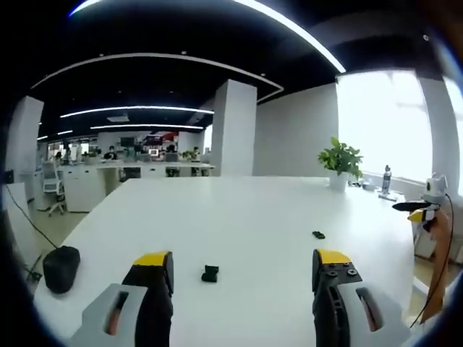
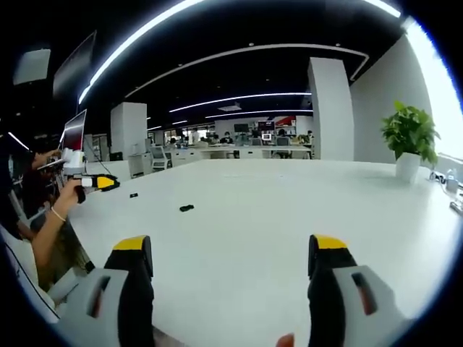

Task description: Snap the two parts of the plastic buckle together until the buckle closes and remains connected.

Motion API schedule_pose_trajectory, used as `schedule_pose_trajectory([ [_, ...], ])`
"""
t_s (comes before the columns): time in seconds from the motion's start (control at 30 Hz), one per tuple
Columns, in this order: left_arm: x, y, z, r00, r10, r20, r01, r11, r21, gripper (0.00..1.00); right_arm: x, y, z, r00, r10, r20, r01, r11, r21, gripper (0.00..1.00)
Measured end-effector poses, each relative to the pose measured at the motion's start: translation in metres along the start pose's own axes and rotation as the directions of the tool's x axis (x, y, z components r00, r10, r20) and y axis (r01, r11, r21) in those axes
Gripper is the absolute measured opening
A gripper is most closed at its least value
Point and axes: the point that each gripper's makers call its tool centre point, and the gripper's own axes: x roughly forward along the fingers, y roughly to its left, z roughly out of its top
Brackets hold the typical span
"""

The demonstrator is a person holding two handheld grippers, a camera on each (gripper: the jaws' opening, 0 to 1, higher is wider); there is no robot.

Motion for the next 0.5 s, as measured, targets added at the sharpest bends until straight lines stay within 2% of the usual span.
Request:
schedule_pose_trajectory([
  [0.5, 0.017, 0.019, -0.011, 0.998, 0.0, -0.056, 0.0, 1.0, -0.007, 0.8, 0.001, -0.001, -0.002, 1.0, -0.001, -0.009, 0.001, 1.0, 0.003, 0.89],
])
